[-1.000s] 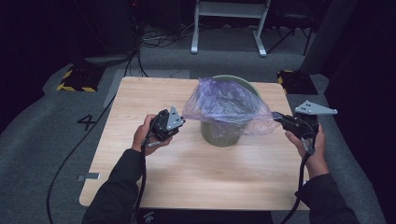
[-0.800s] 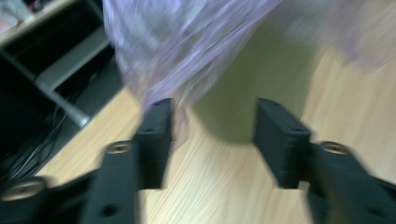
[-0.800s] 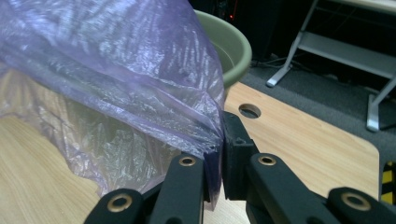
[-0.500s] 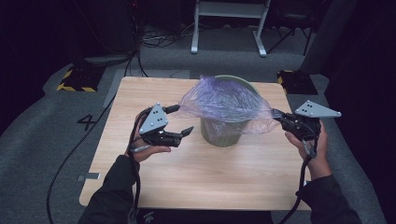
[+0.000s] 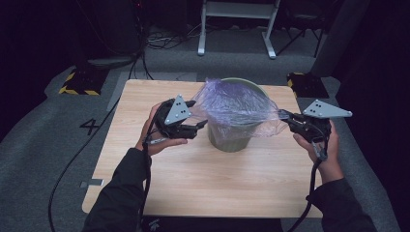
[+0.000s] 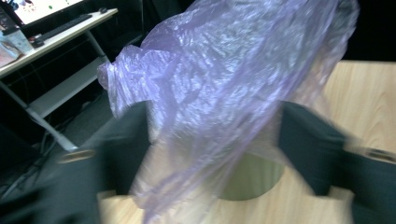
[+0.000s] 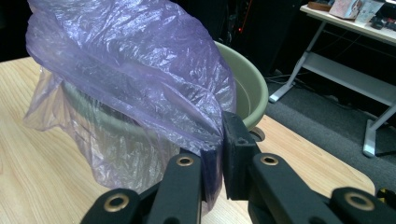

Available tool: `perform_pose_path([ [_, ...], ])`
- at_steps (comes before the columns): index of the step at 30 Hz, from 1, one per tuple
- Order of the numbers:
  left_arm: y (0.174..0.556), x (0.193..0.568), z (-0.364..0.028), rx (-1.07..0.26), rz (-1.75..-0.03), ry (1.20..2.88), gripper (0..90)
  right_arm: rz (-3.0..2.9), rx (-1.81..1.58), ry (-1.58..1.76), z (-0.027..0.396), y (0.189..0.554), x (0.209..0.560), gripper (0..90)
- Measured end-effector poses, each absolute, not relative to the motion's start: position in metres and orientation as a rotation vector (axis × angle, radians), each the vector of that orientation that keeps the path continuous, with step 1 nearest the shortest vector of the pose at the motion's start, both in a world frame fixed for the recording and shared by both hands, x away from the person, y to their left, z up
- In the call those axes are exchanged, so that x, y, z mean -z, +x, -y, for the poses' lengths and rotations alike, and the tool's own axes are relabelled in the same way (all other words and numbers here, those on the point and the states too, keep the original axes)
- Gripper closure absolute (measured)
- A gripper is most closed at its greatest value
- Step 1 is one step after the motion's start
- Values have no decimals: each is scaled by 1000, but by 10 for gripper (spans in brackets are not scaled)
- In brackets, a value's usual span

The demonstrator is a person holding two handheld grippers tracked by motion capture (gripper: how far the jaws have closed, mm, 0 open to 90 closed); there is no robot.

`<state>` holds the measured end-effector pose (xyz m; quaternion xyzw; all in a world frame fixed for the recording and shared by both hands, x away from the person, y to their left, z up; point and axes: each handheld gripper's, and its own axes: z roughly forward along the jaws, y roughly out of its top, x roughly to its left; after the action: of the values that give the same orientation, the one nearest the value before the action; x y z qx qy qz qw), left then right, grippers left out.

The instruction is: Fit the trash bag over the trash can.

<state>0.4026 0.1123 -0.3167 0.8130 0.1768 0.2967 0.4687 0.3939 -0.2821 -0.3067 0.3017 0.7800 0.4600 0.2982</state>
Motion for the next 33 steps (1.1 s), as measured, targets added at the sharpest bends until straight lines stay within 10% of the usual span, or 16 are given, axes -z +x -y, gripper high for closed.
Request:
perform_pose_path([
  [2, 408, 315, -112, -734, -407, 2027, 600, -2093, -1206, 801, 283, 397, 306, 877],
  [10, 426, 312, -103, -783, -409, 2035, 862, -2111, -1216, 842, 287, 415, 310, 884],
  [33, 497, 318, -93, -713, -618, 1993, 895, -2067, -1134, 1055, 287, 486, 328, 900],
])
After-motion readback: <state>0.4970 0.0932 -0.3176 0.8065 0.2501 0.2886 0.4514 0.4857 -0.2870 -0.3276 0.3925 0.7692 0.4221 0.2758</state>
